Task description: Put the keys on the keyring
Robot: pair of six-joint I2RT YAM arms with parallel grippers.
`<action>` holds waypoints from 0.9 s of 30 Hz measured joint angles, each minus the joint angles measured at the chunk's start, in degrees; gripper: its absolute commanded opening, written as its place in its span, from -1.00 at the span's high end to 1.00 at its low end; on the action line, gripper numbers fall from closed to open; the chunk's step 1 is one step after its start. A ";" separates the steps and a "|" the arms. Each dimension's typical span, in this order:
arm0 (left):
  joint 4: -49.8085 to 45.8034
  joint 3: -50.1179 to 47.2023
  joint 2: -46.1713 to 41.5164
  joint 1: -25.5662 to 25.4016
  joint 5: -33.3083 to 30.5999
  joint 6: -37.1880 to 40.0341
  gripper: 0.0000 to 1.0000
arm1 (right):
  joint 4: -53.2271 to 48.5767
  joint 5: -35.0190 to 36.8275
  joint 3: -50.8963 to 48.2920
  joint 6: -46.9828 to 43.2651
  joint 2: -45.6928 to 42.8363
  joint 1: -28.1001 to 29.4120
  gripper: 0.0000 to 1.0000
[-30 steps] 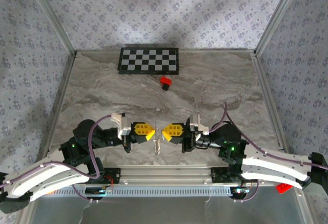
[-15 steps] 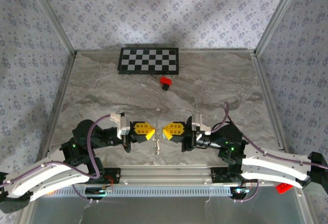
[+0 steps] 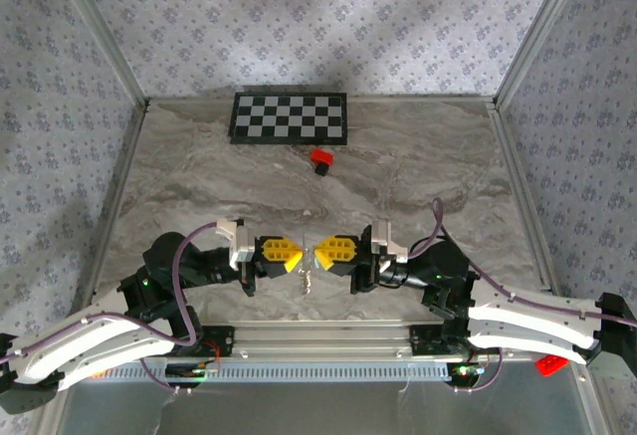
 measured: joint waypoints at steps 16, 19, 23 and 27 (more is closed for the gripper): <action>0.52 -0.22 -0.04 0.00 0.63 0.00 1.00 | 0.76 1.07 0.00 -1.07 0.68 0.04 1.00; 0.68 -0.22 -0.04 0.00 0.63 0.00 1.00 | 0.85 1.05 0.00 -1.07 0.72 0.35 1.00; 0.90 -0.22 -0.04 0.00 0.63 0.00 1.00 | 1.09 1.07 0.00 -1.07 0.66 0.63 1.00; 0.90 -0.24 -0.04 0.00 0.63 0.00 1.00 | 1.42 1.07 0.00 -1.07 0.39 0.79 1.00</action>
